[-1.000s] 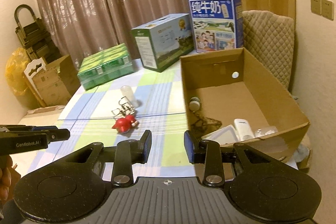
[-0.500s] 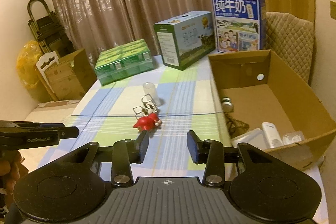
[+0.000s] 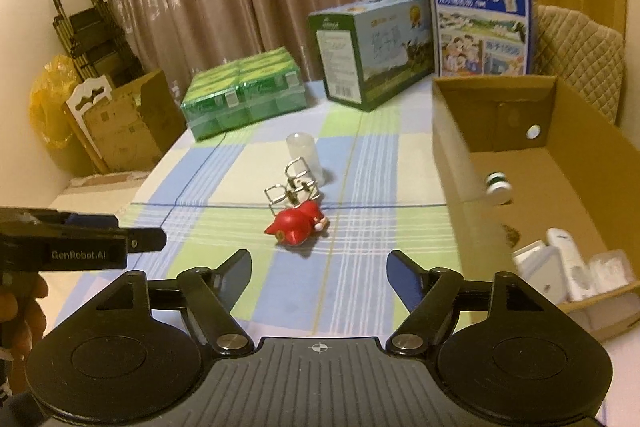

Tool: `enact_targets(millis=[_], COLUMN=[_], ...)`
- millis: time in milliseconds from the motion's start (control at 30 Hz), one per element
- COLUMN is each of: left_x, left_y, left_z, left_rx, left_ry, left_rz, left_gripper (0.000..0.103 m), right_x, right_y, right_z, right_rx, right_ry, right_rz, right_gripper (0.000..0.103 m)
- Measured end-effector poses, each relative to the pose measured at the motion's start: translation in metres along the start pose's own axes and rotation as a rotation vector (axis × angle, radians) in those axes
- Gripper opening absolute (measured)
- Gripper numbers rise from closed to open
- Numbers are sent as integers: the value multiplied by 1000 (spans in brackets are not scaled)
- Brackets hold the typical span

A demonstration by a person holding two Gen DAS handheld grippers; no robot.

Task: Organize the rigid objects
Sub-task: 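Move right tool toward the red toy while left tool approaches the wire holder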

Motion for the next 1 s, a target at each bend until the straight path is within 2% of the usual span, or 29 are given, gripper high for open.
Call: enact_targets(millis=[133,333,667,1000], left_x=[11,27,41,60], left_y=[-21,-57,-106,-129], left_z=[2,3,0,5], left_rx=[-3,-3,7,0], left_ry=[-2,-12,-21,48], left_rz=[-3,-12,-61,-71], left_gripper=[83,86,86,86], right_x=[2,3,8,16], right_y=[-26,-62,-118,-162], right_z=[-1,-4,-8,-7], right_rx=[11,20,27,31], right_ry=[-19,-53,-54,-43], right_rz=[-4,-10,-22,-13], right_gripper=[74,74,74,74])
Point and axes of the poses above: each gripper's, at about its wrist camera, not at the fingertips, and y roughly against the way its jaws point, x to its left, z to its top, the point moved 3 cm from there along -y, roughly the way its jaws point, and after that the axes turned 2 degrees about -x, right-handed, at the moved point
